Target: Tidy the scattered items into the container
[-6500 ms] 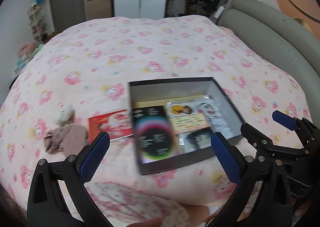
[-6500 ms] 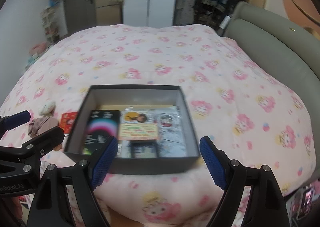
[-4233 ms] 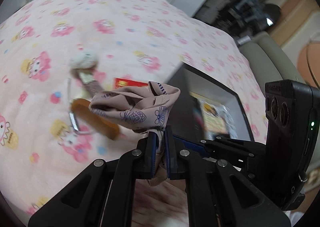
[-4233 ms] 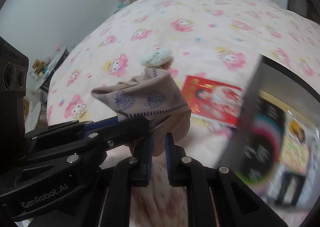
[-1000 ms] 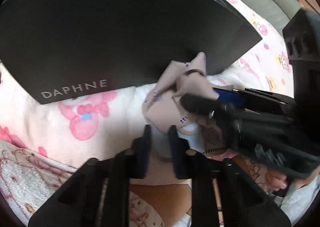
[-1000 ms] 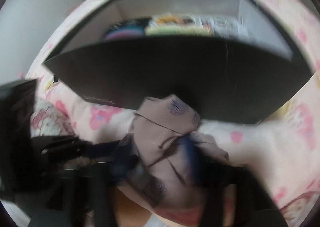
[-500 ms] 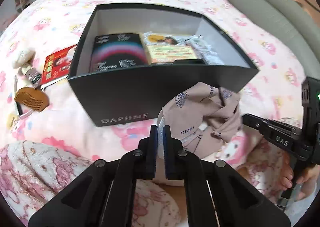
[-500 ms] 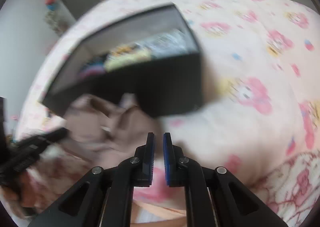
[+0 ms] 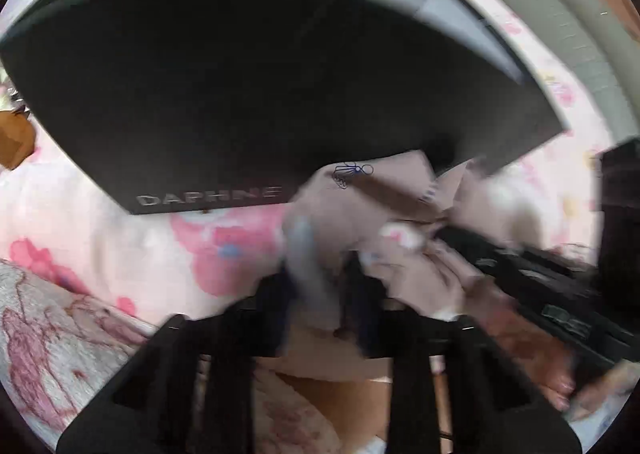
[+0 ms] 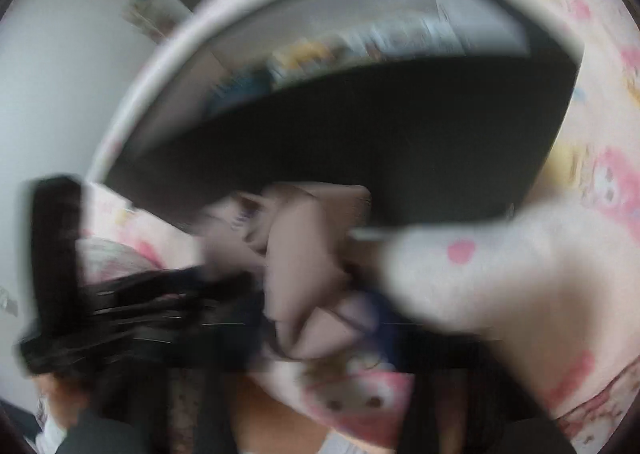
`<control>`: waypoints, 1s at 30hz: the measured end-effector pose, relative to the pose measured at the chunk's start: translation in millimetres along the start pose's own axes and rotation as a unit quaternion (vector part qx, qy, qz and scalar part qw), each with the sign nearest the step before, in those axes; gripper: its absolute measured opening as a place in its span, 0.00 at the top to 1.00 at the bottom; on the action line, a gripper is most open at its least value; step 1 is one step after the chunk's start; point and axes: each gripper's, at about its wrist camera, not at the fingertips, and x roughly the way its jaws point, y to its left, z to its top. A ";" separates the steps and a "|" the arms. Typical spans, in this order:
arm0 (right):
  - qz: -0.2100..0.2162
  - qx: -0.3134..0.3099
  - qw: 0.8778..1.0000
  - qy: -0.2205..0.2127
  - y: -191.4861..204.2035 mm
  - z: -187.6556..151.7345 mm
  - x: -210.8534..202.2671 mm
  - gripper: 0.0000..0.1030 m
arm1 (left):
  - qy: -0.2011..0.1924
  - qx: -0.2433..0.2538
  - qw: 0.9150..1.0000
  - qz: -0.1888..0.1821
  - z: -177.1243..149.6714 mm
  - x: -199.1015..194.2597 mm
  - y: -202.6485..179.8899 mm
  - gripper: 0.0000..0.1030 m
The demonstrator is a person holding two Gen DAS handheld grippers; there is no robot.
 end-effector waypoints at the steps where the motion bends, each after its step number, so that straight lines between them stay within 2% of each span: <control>1: 0.008 -0.001 1.000 -0.012 -1.0 -3.2 -7.6 0.94 | -0.014 0.010 1.000 0.009 -0.9 -9.9 -3.8 0.89; 3: -0.002 -0.012 0.999 -0.035 -0.2 -9.3 -25.3 0.95 | -0.035 0.020 0.999 0.013 -2.0 -30.0 -6.3 0.90; 6: -0.030 -0.016 0.998 -0.051 -4.2 -18.3 -41.2 0.95 | -0.036 0.011 0.999 0.000 -1.4 -44.8 -0.4 0.89; 8: -0.059 -0.007 0.997 -0.039 -12.9 -22.0 -35.8 0.95 | -0.018 0.006 1.000 0.008 -1.4 -41.4 5.3 0.80; 9: -0.059 0.005 0.998 -0.032 -17.2 -23.4 -31.1 0.95 | -0.010 -0.003 1.000 0.009 -0.5 -37.7 7.7 0.76; 10: -0.052 0.019 0.998 -0.029 -20.8 -23.8 -29.2 0.95 | -0.001 -0.011 1.000 0.011 1.4 -32.9 10.7 0.66; 11: -0.048 0.023 0.998 -0.030 -21.9 -22.8 -30.1 0.95 | 0.004 -0.017 1.000 0.015 1.1 -29.3 12.8 0.62; 13: -0.046 0.008 0.998 -0.036 -16.1 -21.5 -31.4 0.95 | 0.005 -0.023 1.000 0.009 4.1 -22.3 17.7 0.60; 14: -0.043 0.003 0.998 -0.038 -13.7 -20.9 -31.6 0.95 | 0.004 -0.026 1.000 -0.001 7.9 -18.0 20.4 0.61; 15: -0.036 -0.002 0.999 -0.037 -11.6 -20.1 -29.7 0.95 | 0.007 -0.026 1.000 -0.005 11.1 -13.2 21.4 0.66; 16: -0.030 -0.003 0.999 -0.036 -10.5 -19.6 -28.3 0.95 | 0.014 -0.020 1.000 -0.008 13.6 -9.1 19.5 0.89; 17: -0.024 -0.003 0.999 -0.039 -8.7 -19.6 -29.3 0.95 | 0.015 -0.012 1.000 -0.009 14.9 -8.5 15.5 0.92; 21: -0.012 -0.022 0.997 -0.072 3.4 -15.3 -53.6 0.96 | -0.017 0.017 0.999 -0.023 15.4 -31.1 -0.9 0.97; 25: -0.003 -0.036 0.993 -0.117 15.8 -2.5 -92.0 0.96 | -0.068 0.025 0.996 -0.053 27.0 -77.2 -10.1 0.98; 30: 0.004 -0.089 0.983 -0.162 42.3 40.1 -137.5 0.96 | -0.137 0.054 0.987 -0.062 60.9 -125.4 -20.2 0.98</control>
